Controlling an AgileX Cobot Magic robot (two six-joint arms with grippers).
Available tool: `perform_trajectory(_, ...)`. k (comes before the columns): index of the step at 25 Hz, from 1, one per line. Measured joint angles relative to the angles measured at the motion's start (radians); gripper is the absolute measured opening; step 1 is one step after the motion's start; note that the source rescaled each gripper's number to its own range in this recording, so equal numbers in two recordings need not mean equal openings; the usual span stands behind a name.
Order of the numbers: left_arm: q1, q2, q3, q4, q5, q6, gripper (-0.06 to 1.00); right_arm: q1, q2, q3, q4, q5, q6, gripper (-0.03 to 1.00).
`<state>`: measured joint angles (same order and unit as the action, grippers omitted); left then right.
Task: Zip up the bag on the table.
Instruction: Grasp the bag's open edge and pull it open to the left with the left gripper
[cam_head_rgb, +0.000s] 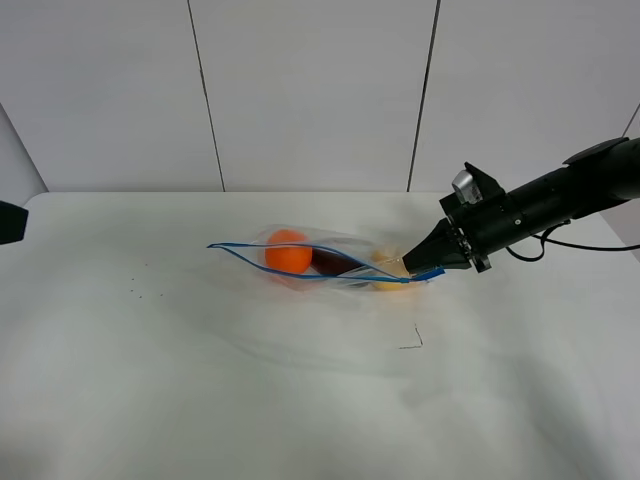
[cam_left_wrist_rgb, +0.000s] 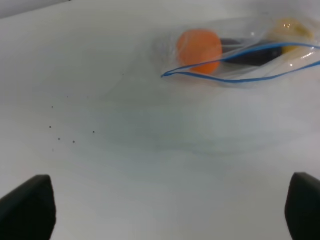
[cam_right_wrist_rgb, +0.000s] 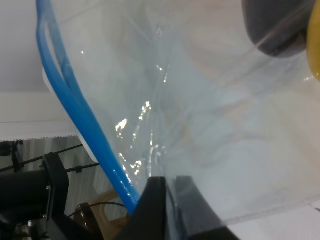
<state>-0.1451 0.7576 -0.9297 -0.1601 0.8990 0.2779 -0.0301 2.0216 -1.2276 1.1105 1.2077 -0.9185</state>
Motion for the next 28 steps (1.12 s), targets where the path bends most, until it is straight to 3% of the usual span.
perform_trajectory(2,-0.053,0.036,0.000,0.055,-0.030,0.002,0.93,0.000,0.000,0.000,0.000,0.000,0.000,0.00)
perform_trajectory(5,-0.153,0.087,-0.001,0.204,-0.075,0.003,0.93,0.000,0.000,0.000,0.000,0.000,0.000,0.00)
perform_trajectory(11,-0.468,0.194,-0.001,0.599,-0.172,-0.106,0.93,0.000,0.000,0.000,0.000,0.000,0.001,0.00)
perform_trajectory(15,-0.726,0.317,-0.001,0.910,-0.159,-0.287,0.93,0.000,0.000,0.000,0.003,0.000,0.001,0.00)
perform_trajectory(19,-0.937,0.508,-0.001,1.225,-0.060,-0.531,0.93,0.000,0.000,0.000,0.028,0.000,0.001,0.00)
perform_trajectory(21,-1.017,0.600,-0.002,1.384,-0.038,-0.634,0.93,0.000,0.000,0.000,0.030,0.000,0.001,0.00)
perform_trajectory(22,-1.017,0.600,-0.002,1.384,-0.038,-0.634,0.93,0.000,0.000,0.000,0.030,0.000,0.001,0.00)
perform_trajectory(24,-1.086,0.739,-0.002,1.528,-0.038,-0.746,0.93,0.000,0.000,0.000,0.030,0.000,0.001,0.00)
perform_trajectory(28,-1.150,0.894,-0.002,1.704,-0.042,-0.942,0.93,0.000,0.000,0.000,0.030,0.000,0.001,0.00)
